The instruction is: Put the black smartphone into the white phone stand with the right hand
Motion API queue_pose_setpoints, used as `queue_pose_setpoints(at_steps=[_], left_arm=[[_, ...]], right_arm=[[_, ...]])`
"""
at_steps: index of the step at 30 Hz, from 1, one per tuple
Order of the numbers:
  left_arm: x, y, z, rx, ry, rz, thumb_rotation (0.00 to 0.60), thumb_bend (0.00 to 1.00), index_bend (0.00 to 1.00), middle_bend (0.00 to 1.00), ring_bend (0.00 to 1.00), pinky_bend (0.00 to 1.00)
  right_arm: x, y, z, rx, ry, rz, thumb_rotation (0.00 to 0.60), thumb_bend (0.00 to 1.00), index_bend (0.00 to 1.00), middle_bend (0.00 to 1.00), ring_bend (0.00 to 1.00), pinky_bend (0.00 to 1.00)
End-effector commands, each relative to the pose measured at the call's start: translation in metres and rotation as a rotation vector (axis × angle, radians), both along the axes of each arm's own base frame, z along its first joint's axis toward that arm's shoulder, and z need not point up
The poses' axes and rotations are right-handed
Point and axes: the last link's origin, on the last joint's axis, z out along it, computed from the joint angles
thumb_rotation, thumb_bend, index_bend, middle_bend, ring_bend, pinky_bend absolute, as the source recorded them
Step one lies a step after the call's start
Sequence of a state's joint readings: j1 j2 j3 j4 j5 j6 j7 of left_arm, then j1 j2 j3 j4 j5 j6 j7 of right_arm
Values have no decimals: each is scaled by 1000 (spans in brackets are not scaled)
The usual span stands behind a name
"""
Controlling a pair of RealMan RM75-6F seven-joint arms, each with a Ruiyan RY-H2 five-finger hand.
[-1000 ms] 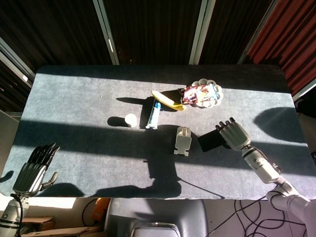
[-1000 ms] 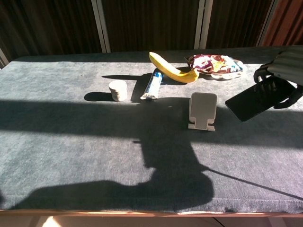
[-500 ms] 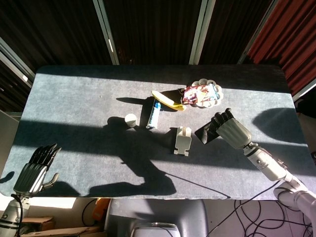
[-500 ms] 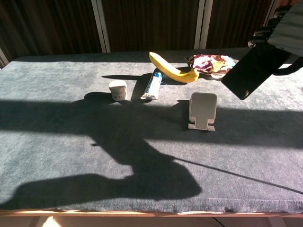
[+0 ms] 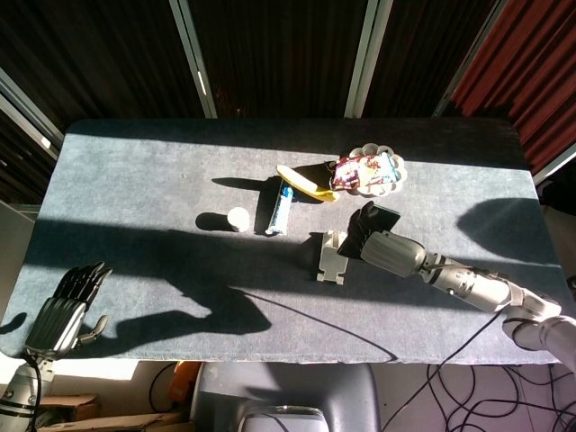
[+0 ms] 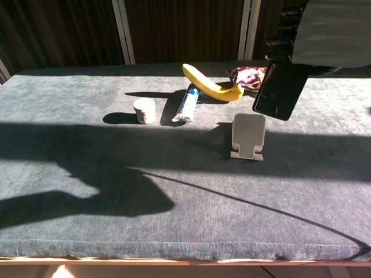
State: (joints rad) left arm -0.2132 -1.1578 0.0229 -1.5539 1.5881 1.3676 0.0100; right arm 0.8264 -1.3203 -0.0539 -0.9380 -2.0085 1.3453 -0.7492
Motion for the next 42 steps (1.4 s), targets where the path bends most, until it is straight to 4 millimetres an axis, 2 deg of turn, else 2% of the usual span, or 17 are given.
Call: queue_pose_setpoints(at_steps=[1,6,16,42], left_arm=[[0,0,0,-3,-1,0,600,385,0,0,0,56],[-1,0,1,-5,-5,0,600,385,0,0,0,57],[-1,-2,4,0,-12,-4,600,385,0,0,0,57],[-1,-6,5,-9,-17,-17,600,385,0,0,0,57]], right_arm=[[17,-4,-10,20,64,30,600,329,1000,731,551,485],[32,-5,-27,48,126,37,600,329,1000,731,551,485],[44,-3,-51,72,161,42,600,329,1000,731,551,482],[40,2,-83,111,201,-6,600,325,995,731,551,481]])
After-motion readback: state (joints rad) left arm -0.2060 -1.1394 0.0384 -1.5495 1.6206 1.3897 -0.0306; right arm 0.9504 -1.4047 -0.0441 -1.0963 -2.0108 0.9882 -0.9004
